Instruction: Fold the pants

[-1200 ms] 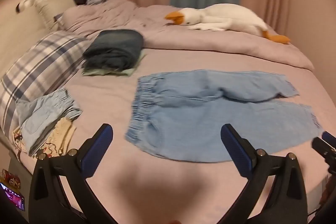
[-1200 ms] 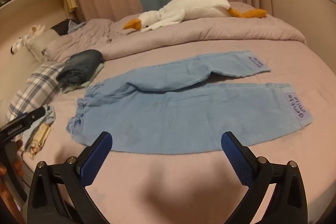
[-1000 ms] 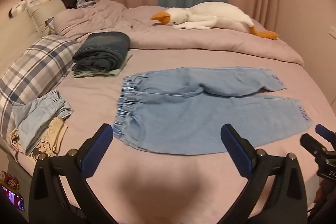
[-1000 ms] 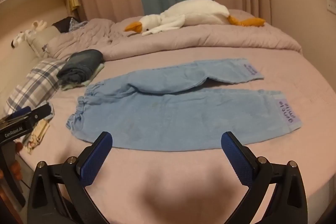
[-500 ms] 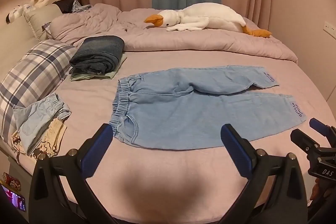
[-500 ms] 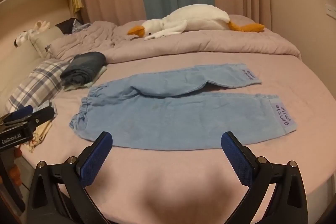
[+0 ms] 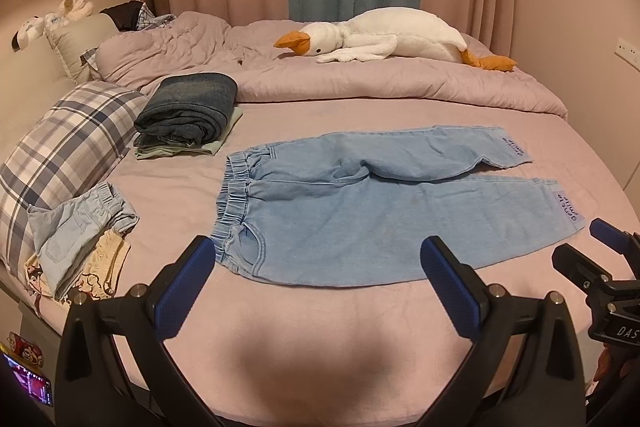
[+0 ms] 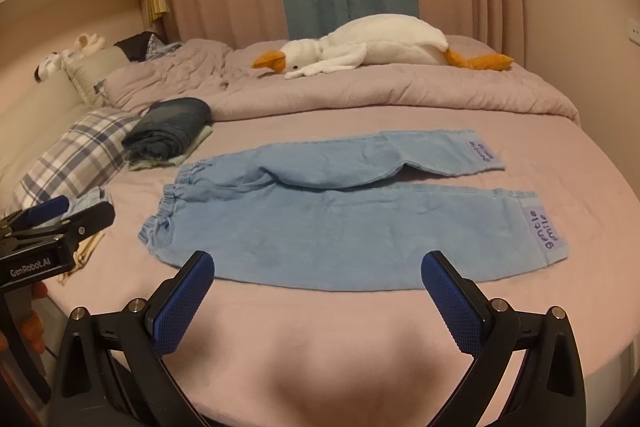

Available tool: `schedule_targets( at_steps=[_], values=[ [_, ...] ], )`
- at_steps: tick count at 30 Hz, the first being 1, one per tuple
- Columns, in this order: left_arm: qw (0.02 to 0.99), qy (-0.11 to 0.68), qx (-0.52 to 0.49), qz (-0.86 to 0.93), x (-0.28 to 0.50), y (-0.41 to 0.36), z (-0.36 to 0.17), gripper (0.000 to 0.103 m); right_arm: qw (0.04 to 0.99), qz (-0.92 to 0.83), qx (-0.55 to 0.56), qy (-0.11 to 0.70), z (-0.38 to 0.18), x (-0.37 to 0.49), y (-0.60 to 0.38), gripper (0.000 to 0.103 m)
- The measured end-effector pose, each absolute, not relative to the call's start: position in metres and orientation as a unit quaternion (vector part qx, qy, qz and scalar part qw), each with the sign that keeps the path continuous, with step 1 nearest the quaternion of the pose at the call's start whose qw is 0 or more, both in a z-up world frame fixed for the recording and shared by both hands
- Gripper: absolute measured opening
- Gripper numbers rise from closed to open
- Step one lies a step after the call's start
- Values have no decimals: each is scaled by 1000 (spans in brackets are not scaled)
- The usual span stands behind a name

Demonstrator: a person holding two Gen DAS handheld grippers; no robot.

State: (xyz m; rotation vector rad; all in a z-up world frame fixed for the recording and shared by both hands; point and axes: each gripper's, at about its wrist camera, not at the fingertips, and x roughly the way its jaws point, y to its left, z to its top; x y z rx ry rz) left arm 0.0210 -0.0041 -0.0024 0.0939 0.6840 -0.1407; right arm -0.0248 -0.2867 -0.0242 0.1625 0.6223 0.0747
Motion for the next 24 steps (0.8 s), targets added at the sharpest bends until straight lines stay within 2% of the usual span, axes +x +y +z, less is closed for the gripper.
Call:
schedule_targets(
  at_steps=[24],
  values=[
    [934,346,48,-76,14,-17,8,103,951,32,72,299,-21,-24,-284,103]
  ],
)
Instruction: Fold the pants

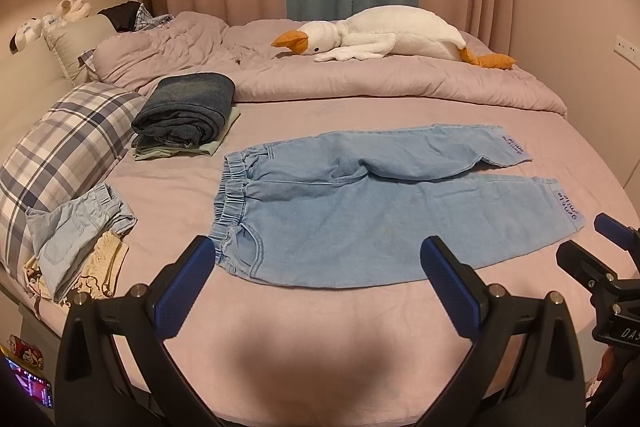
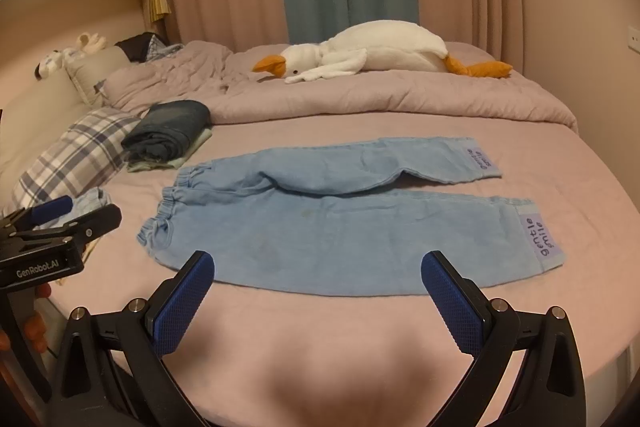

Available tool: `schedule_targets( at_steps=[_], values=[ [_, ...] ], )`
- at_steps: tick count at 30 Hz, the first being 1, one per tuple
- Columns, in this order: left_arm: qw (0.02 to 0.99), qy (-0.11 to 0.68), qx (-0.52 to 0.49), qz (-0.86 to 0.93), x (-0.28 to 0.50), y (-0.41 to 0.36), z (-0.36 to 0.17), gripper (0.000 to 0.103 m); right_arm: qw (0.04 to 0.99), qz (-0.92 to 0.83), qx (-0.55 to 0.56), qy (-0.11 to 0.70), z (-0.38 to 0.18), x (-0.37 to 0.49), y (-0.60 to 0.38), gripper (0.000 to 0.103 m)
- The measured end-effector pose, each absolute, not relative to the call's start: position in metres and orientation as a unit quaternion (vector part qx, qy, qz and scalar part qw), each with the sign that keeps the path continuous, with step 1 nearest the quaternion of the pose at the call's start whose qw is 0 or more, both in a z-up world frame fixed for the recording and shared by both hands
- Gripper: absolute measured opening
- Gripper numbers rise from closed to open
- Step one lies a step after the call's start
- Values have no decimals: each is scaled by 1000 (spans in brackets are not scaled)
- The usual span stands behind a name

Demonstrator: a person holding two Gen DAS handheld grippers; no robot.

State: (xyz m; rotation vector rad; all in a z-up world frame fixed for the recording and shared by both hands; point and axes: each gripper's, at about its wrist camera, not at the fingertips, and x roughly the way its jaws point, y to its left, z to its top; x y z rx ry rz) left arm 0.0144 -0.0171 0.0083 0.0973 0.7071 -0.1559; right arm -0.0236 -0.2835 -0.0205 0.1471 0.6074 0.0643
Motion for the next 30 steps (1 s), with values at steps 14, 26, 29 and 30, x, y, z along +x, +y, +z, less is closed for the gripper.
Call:
schedule_targets(
  at_steps=[14,26,29,30],
  values=[
    [933,348,49,-77,14,-20,7,103,951,31,73,300,-21,-22,-284,103],
    [932,351,48,-78,15,-23,7,103,951,29,71,301,-21,-21,-285,103],
    [932,351,48,-79,16,-24,6,103,951,30,72,301,-22,-21,-285,103],
    [932,351,48,-80,16,-25,6,103,950,30,72,301,-22,-21,-285,103]
  ],
)
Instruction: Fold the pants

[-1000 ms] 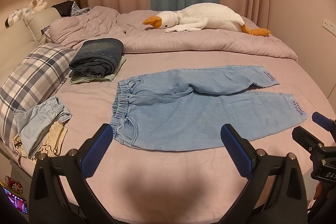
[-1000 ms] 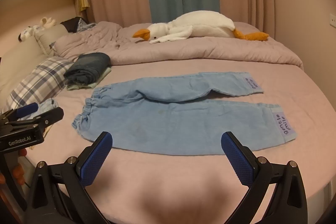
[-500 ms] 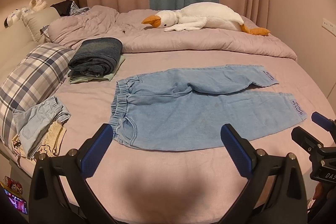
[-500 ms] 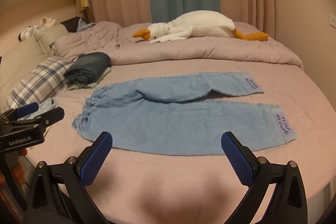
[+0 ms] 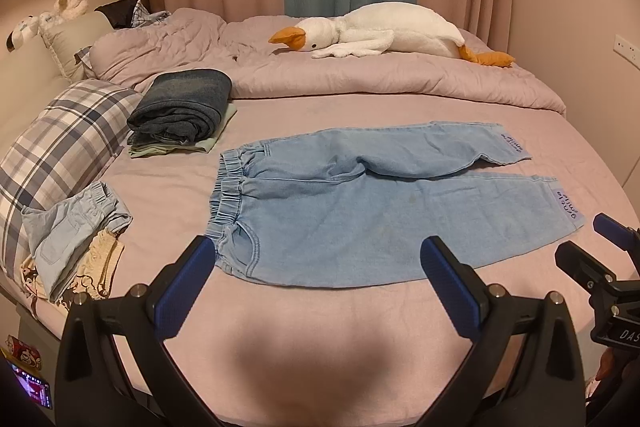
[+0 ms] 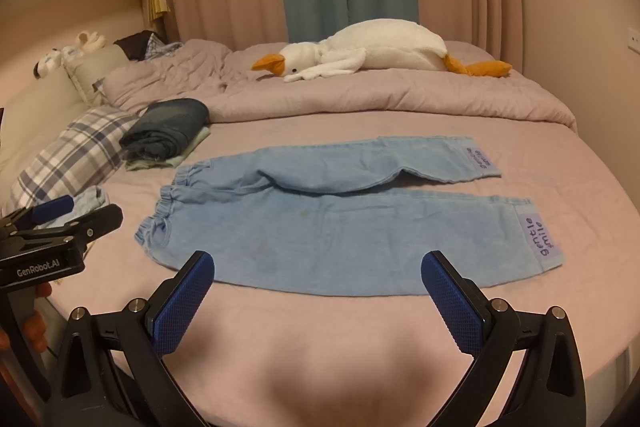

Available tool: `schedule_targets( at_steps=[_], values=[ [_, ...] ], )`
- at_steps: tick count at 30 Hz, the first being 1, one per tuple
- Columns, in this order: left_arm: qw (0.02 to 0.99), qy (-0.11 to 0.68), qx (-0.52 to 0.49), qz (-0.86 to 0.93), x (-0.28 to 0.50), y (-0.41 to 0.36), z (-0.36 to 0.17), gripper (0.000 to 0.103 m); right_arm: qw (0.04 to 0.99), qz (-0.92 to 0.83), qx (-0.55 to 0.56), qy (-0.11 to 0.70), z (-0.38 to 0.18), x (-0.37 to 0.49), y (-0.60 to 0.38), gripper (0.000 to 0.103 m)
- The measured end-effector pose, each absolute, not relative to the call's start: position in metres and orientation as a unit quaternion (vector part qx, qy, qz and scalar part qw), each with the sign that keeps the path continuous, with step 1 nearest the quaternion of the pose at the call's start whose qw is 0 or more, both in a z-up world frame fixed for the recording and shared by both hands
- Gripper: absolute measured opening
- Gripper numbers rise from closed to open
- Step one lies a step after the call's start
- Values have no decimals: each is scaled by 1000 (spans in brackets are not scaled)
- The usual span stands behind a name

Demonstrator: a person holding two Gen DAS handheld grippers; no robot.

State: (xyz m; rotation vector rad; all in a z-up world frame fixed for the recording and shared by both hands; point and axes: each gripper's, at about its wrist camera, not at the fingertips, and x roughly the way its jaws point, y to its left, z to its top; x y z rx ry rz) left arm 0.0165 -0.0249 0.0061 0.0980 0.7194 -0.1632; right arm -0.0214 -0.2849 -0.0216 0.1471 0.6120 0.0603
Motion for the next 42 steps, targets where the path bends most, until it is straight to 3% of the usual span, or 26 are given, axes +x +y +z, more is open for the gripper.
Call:
schedule_targets(
  at_steps=[10,16,21,30,34,36,37,38,39,40,42],
  values=[
    [928,362,40,-81,20,-22,-1,103,949,33,71,306,-26,-18,-285,103],
    [889,434,-78,-122,51,11,-42,103,936,48,37,348,-52,-1,-270,103],
    [838,514,-170,-72,81,56,-112,101,926,40,-55,371,-93,10,-239,103],
    [824,490,-281,-40,117,105,-143,99,908,76,-258,321,-144,23,-174,96],
    [830,486,-273,-22,147,101,-145,74,893,99,-336,282,-157,38,-147,75],
    [833,484,-267,-10,157,100,-150,73,892,108,-347,271,-159,46,-139,63],
    [836,482,-261,-2,157,102,-149,64,890,113,-347,273,-159,51,-138,56],
    [840,484,-244,11,160,99,-147,45,888,122,-344,280,-159,56,-137,36],
    [842,485,-236,11,161,100,-147,37,885,131,-343,288,-159,60,-136,16],
    [840,485,-241,4,160,103,-148,34,881,137,-344,294,-161,61,-135,10],
    [844,478,-244,-1,152,109,-147,29,880,138,-350,291,-159,55,-132,6]
  ],
)
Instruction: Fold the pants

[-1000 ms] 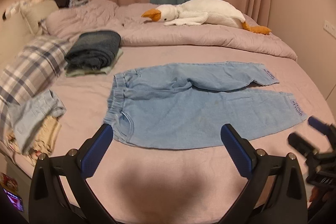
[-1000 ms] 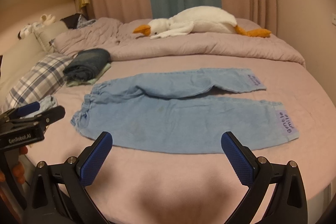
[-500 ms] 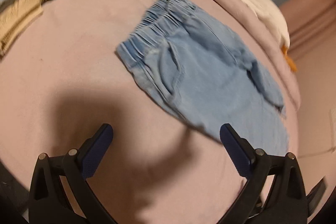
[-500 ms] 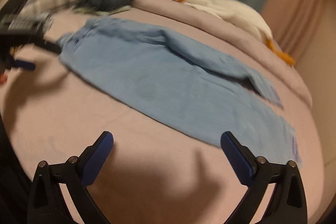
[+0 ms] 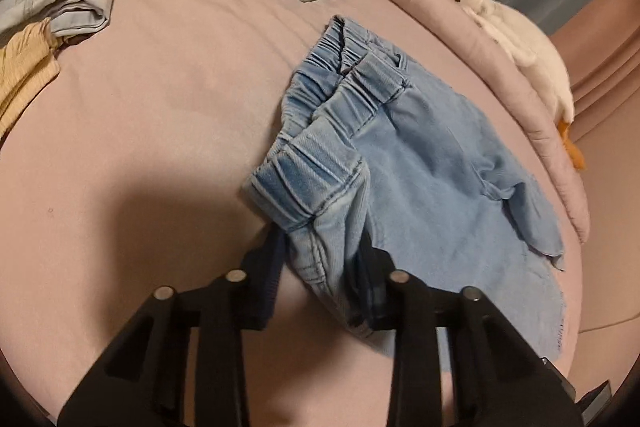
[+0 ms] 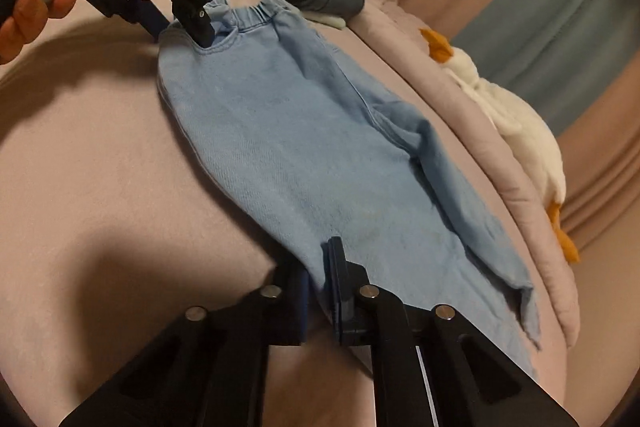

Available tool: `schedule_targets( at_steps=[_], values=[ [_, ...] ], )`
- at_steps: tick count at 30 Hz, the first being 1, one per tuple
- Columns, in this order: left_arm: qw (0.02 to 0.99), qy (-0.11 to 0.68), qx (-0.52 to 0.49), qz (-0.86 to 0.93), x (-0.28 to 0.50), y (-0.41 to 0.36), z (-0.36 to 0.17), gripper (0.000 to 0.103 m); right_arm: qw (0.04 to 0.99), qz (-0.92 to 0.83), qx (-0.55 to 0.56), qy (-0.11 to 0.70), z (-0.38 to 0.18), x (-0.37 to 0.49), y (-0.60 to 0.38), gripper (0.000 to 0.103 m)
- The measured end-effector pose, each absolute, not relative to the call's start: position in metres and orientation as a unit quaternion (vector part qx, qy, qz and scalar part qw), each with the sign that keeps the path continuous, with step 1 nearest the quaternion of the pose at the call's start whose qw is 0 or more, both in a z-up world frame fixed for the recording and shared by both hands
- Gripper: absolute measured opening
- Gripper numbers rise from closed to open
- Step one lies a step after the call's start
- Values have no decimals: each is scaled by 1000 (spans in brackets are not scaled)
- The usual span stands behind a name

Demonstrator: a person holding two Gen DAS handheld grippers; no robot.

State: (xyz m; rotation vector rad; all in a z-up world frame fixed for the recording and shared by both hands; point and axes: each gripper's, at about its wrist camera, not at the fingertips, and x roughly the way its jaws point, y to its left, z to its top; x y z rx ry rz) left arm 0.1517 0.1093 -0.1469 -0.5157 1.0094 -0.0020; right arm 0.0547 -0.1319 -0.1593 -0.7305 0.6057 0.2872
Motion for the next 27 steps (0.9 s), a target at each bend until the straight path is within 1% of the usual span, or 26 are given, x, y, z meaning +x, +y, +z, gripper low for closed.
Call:
schedule_targets(
  at_steps=[5,6,7,9,10,11,13,15,16,17,19,21,22,23,24,25,26,27],
  values=[
    [859,461,-224,11,123,121,-139,23,882,155,-333,294,-145,32,-129,6],
    [861,463,-207,20,121,121,-140,23,878,164,-337,297,-149,27,-125,6],
    [858,476,-192,22,122,120,-145,27,871,171,-351,300,-155,26,-120,6],
    [849,489,-198,21,119,123,-146,28,856,155,-394,296,-172,21,-109,7],
    [852,488,-191,21,117,123,-142,34,858,148,-399,290,-172,18,-108,7],
    [858,484,-171,29,113,122,-135,46,857,150,-397,291,-168,13,-109,9],
    [876,462,-133,41,105,118,-119,55,859,169,-375,305,-156,11,-116,22],
    [895,434,-90,45,99,111,-104,56,875,189,-308,322,-134,7,-137,46],
    [905,418,-62,41,100,102,-96,57,886,198,-263,325,-121,9,-150,50],
    [911,410,-41,30,103,91,-92,59,894,204,-226,328,-113,15,-160,52],
    [910,414,-25,-12,116,70,-95,61,908,187,-149,344,-102,34,-185,52],
    [903,427,-10,-46,132,47,-108,61,916,149,-114,354,-104,58,-201,52],
    [901,431,14,-54,135,34,-117,61,917,135,-100,361,-109,70,-207,52],
    [899,433,32,-55,137,25,-123,60,915,117,-96,375,-117,82,-214,52],
    [890,447,73,-55,142,12,-139,61,909,98,-102,391,-128,91,-220,52],
    [881,461,89,-52,145,11,-151,61,900,68,-126,412,-142,97,-226,52],
    [880,465,82,-60,144,18,-161,62,892,50,-147,424,-152,95,-234,52],
    [888,448,70,-70,138,28,-159,62,895,61,-144,417,-157,87,-245,53]
  ],
)
